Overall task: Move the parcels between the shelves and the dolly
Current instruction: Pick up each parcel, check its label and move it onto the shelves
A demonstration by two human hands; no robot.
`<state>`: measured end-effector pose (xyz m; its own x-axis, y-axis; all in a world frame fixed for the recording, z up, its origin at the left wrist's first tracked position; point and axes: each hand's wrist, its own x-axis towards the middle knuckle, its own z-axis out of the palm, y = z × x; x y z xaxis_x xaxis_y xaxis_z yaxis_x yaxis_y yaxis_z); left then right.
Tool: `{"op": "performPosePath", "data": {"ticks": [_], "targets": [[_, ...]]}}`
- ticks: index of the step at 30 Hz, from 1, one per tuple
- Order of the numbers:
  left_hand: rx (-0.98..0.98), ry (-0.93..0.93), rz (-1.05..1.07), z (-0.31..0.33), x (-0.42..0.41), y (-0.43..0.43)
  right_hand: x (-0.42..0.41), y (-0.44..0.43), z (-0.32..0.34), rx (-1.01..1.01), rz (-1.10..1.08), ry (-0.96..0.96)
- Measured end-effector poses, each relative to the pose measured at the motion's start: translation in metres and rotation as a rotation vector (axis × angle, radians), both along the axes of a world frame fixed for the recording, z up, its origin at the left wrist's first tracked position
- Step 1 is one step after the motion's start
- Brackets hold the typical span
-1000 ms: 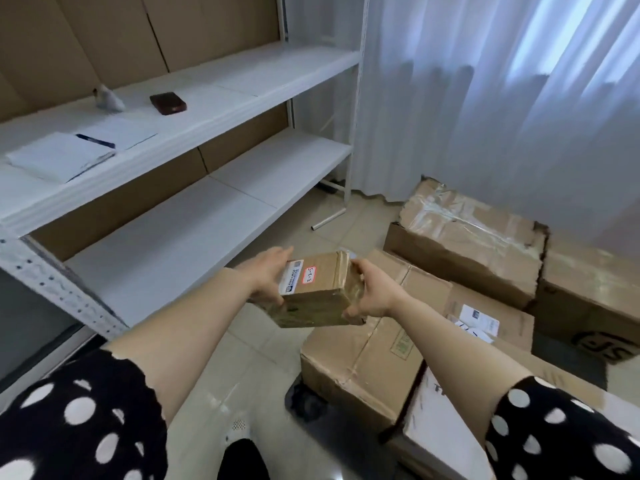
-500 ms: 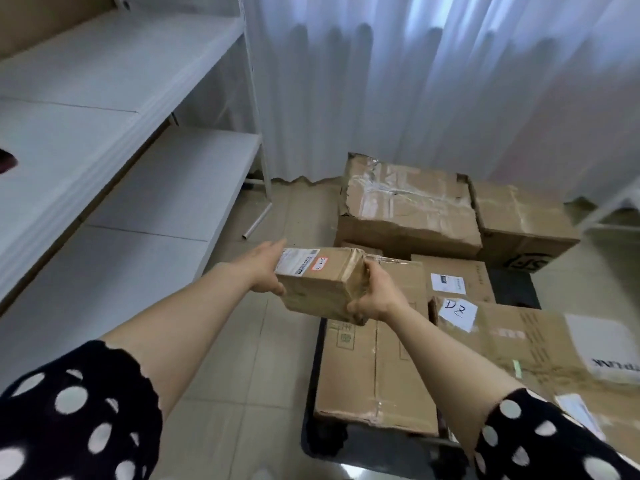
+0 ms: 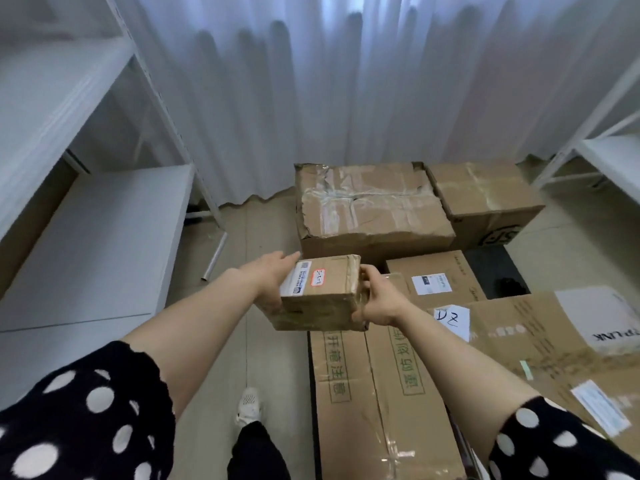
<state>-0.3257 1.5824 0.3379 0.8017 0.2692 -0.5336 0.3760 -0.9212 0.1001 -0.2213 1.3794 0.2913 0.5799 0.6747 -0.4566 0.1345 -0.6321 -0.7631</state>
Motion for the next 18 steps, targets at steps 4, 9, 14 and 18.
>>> {"op": "performPosePath", "data": {"ticks": [4,9,14,18], "targets": [[-0.021,0.002,-0.146,-0.039,0.079,0.059,0.045,0.043,-0.027,-0.018,-0.112,0.04],[-0.136,0.05,-0.249,-0.09,0.158,0.131,0.096,0.117,-0.06,-0.145,-0.299,0.015],[-0.158,0.104,-0.246,-0.116,0.209,0.189,0.145,0.171,-0.07,-0.403,-0.453,-0.244],[-0.169,0.17,-0.271,-0.143,0.237,0.206,0.182,0.178,-0.076,-0.652,-0.491,-0.402]]}}
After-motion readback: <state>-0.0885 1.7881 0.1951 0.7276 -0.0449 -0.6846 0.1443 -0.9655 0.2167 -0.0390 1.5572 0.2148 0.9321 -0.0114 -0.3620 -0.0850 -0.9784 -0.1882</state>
